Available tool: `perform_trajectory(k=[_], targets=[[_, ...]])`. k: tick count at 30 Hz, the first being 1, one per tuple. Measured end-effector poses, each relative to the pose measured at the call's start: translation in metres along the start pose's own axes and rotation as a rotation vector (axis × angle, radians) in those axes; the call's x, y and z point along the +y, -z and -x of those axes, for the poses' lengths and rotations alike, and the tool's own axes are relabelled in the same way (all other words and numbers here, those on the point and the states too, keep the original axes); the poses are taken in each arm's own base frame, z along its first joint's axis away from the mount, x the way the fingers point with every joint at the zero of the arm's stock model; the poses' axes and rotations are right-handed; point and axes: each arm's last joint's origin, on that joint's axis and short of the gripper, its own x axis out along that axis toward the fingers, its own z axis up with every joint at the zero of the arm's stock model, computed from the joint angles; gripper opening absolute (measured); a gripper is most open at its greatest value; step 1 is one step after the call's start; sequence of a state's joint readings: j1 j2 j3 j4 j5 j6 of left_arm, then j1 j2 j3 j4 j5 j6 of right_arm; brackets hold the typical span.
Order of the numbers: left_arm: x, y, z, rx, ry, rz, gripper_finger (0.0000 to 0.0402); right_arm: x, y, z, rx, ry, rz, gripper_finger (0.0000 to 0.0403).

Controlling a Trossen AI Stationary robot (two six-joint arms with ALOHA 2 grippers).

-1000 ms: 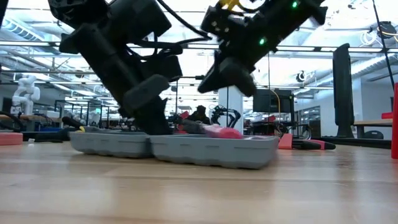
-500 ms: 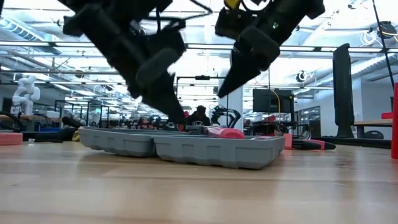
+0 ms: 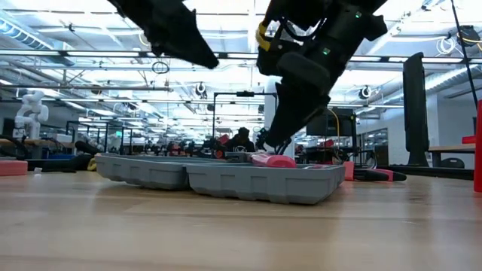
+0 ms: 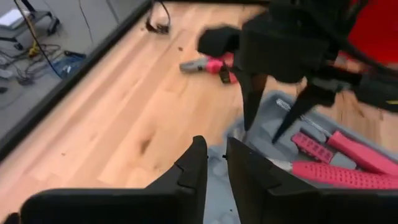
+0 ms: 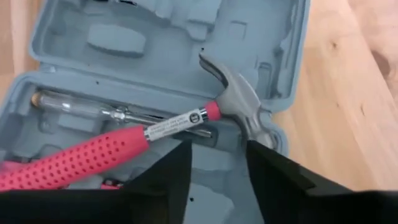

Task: Prefit tool cases
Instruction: Remove the red hammer from the gray prefit tools case

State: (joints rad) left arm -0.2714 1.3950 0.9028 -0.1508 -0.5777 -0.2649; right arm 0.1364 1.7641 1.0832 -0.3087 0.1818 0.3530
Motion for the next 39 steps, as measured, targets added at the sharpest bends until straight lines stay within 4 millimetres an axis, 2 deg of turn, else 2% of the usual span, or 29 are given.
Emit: perform_trajectory(k=[6, 15, 29, 39], targets=[[0.007, -0.001, 0.012, 0.015, -0.021, -0.03, 0.0086, 0.001, -0.006, -0.002, -0.063, -0.021, -0.05, 0.0184], [0.009, 0.003, 0.013, 0.051, -0.058, -0.057, 0.0086, 0.001, -0.003, -0.02, -0.043, -0.012, -0.097, 0.0177], [0.01, 0.004, 0.013, 0.054, -0.071, -0.017, 0.0086, 0.007, -0.019, -0.043, -0.048, -0.014, -0.099, 0.0176], [0.01, 0.005, 0.013, 0.054, -0.083, -0.005, 0.0086, 0.0, -0.016, -0.06, -0.039, 0.012, -0.112, 0.0172]])
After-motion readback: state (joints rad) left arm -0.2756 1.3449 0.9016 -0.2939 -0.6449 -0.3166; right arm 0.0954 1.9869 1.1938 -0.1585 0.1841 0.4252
